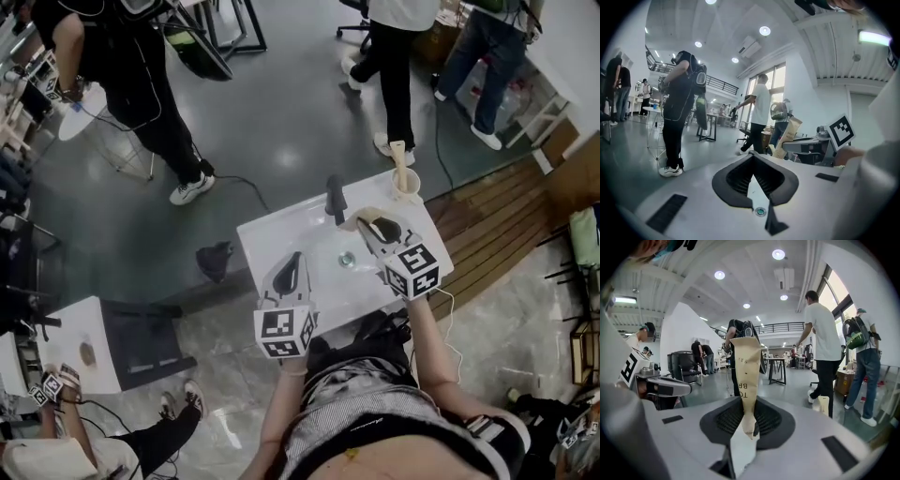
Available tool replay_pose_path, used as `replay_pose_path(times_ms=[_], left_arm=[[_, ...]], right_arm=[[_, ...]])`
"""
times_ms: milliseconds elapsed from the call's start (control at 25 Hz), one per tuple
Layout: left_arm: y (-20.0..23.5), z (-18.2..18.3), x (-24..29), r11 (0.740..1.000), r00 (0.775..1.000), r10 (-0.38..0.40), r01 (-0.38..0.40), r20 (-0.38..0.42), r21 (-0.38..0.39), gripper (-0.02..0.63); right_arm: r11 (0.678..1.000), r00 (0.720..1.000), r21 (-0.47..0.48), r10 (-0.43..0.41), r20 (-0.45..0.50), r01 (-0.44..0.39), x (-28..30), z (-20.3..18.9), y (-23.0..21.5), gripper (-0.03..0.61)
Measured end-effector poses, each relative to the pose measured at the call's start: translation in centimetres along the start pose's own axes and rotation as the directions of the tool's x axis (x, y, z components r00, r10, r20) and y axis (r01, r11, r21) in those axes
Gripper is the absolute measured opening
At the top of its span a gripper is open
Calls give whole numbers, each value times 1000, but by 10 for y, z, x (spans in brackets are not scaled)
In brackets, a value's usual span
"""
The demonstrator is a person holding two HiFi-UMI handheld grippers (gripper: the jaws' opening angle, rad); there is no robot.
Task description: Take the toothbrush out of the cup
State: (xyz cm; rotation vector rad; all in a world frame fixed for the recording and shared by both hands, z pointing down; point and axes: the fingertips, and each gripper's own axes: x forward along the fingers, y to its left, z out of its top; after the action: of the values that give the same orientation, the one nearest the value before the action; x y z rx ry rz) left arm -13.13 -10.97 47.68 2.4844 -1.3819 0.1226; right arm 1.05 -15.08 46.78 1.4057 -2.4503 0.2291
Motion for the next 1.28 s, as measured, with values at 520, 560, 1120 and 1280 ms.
replay_pose_path(times_ms=[520,560,1120,1280], left_arm=[[38,-9,-31,1000,1000,15,-15,-17,2,0],[41,-8,-34,1000,1000,20,-20,-16,1,0],[83,-13,-68,994,994,106,-106,-17,-14,0],[94,-16,-79,990,991,136,-136,-20,-22,0]], right_arm=[[999,999,-1,37,-15,-37,24,-1,52,115],[999,999,-3,43,-16,-43,26,0,56,115],[990,989,-14,141,-40,-142,59,0,108,115],[984,983,-11,179,-52,-180,69,-3,125,115]])
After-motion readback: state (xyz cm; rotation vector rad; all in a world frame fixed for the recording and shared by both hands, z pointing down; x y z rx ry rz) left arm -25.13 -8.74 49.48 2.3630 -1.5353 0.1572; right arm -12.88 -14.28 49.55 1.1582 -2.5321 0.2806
